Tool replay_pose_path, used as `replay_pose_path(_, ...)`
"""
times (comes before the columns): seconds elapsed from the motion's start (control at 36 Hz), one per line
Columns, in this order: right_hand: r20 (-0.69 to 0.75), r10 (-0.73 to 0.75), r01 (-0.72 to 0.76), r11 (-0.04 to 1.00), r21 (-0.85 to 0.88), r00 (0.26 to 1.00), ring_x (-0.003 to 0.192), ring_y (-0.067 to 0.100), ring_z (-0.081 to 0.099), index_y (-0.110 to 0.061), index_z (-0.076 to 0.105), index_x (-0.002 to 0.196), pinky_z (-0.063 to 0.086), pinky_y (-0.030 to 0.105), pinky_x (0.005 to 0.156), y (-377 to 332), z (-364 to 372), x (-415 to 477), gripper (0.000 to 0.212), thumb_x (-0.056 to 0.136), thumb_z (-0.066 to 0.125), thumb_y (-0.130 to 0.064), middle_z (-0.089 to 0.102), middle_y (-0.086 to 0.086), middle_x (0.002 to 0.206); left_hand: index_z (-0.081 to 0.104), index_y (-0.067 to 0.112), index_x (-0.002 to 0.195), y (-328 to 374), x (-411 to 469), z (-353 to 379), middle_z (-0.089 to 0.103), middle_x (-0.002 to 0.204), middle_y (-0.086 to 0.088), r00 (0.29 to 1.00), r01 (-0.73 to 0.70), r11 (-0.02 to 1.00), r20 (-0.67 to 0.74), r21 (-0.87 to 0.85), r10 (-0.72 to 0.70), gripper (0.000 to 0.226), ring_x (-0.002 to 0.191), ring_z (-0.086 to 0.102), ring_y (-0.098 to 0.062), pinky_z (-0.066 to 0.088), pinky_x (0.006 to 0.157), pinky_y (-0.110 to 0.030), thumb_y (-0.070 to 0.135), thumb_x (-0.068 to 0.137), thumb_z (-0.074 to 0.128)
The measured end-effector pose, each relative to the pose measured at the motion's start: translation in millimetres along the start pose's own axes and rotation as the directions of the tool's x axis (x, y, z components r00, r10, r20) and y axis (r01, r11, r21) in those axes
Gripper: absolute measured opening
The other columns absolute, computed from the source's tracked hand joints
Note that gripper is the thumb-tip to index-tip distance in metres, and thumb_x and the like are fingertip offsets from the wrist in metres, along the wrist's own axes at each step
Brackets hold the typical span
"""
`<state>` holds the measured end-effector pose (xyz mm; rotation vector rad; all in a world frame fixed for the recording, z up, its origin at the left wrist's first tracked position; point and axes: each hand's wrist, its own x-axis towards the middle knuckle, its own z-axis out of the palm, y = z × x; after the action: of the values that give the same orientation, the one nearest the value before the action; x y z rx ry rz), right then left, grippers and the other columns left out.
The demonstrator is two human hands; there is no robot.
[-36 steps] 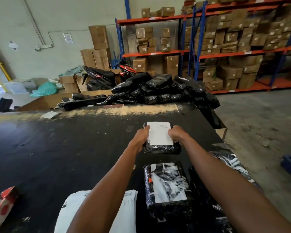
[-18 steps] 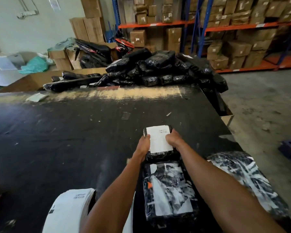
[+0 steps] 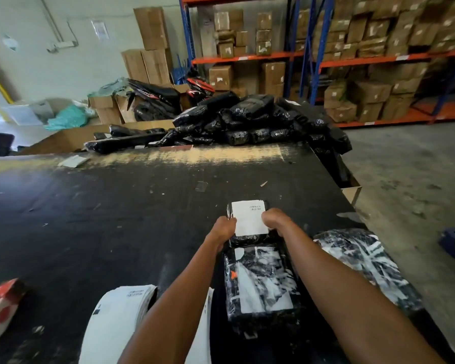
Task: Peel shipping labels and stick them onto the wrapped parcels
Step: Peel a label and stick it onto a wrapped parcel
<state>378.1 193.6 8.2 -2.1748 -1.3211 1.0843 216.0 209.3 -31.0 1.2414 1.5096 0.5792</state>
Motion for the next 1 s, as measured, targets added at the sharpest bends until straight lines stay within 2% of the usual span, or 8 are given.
replay_pose_path(0.11,-0.002,-0.045,0.045,0.998,-0.037,0.999,0.126,0.034,0.056,0.008,0.057,0.130,0.047,0.037,0.100,0.1,-14.7,-44.0,0.037,0.101,0.041,-0.008,0.056,0.022,0.140,0.070,-0.008,0.103,-2.1,-32.9,-1.0,0.073,0.096,-0.016,0.999,0.005,0.999,-0.038,0.042,-0.004,0.036,0.083,0.064,-0.025,0.049,0.077,-0.033,0.021,0.092,0.052)
replay_pose_path(0.22,0.027,-0.075,0.077,0.991,-0.113,0.997,0.132,0.034,0.051,0.004,0.052,0.139,0.043,0.035,0.103,3.9,-15.8,-75.8,0.040,0.103,0.039,-0.009,0.049,0.019,0.149,0.072,0.006,0.098,-42.4,-6.2,3.6,0.076,0.102,-0.010,0.995,0.069,0.990,-0.085,0.120,-0.059,0.047,0.099,0.070,-0.032,0.049,0.102,-0.051,0.043,0.076,0.053)
replay_pose_path(0.42,0.076,-0.118,0.132,0.969,-0.211,0.990,0.121,0.032,0.059,0.002,0.059,0.130,0.043,0.031,0.082,21.1,-1.1,-107.5,0.039,0.098,0.039,-0.007,0.057,0.019,0.141,0.057,0.012,0.093,9.1,-149.3,14.8,0.047,0.082,-0.006,0.996,0.034,0.962,-0.083,0.269,-0.012,0.026,0.065,0.037,-0.014,0.025,0.074,-0.023,0.025,0.107,0.039)
replay_pose_path(0.58,0.063,-0.076,0.088,0.973,-0.212,0.995,0.122,0.033,0.058,0.007,0.055,0.132,0.048,0.037,0.089,30.1,0.7,-133.4,0.037,0.101,0.039,-0.007,0.055,0.021,0.140,0.055,0.010,0.074,-24.7,-119.4,22.3,0.054,0.078,-0.006,0.996,0.011,0.973,-0.084,0.232,0.009,0.031,0.074,0.058,-0.023,0.036,0.069,-0.027,0.022,0.100,0.042)
replay_pose_path(0.64,0.067,-0.064,0.077,0.973,-0.220,0.996,0.124,0.034,0.056,0.008,0.051,0.136,0.047,0.038,0.090,32.4,0.7,-140.9,0.038,0.102,0.038,-0.005,0.052,0.023,0.142,0.064,0.002,0.082,-28.4,-124.4,22.4,0.058,0.076,-0.011,0.996,0.012,0.982,-0.086,0.187,0.005,0.031,0.071,0.058,-0.026,0.039,0.069,-0.030,0.022,0.098,0.045)
replay_pose_path(0.75,0.070,-0.079,0.095,0.962,-0.257,0.994,0.118,0.033,0.058,0.006,0.049,0.139,0.041,0.033,0.081,34.0,4.2,-153.6,0.040,0.101,0.038,-0.003,0.053,0.023,0.140,0.064,-0.008,0.117,-30.5,-140.0,22.1,0.068,0.115,-0.029,0.997,0.004,0.982,-0.071,0.190,0.010,0.040,0.100,0.068,-0.040,0.048,0.073,-0.032,0.023,0.099,0.047)
replay_pose_path(0.86,0.010,-0.080,0.079,0.948,-0.307,0.997,0.082,0.026,0.054,-0.002,0.053,0.109,0.041,0.030,0.061,33.8,8.4,-164.0,0.014,0.099,0.044,-0.003,0.062,0.018,0.100,0.050,0.011,0.063,-35.0,-151.2,18.1,0.053,0.067,-0.011,0.991,-0.082,0.964,-0.082,0.255,0.106,0.044,0.062,0.048,-0.021,0.035,0.069,-0.031,0.025,0.104,0.041)
replay_pose_path(1.0,-0.071,-0.163,0.129,0.929,-0.346,0.984,0.115,0.034,0.062,0.000,0.055,0.130,0.047,0.038,0.083,27.5,19.9,-175.2,0.034,0.097,0.049,-0.004,0.061,0.019,0.131,0.056,0.010,0.073,-39.4,-168.0,-6.3,0.048,0.060,0.000,0.977,-0.192,0.940,-0.039,0.282,0.211,0.036,0.056,0.041,-0.013,0.035,0.058,-0.029,0.020,0.105,0.045)
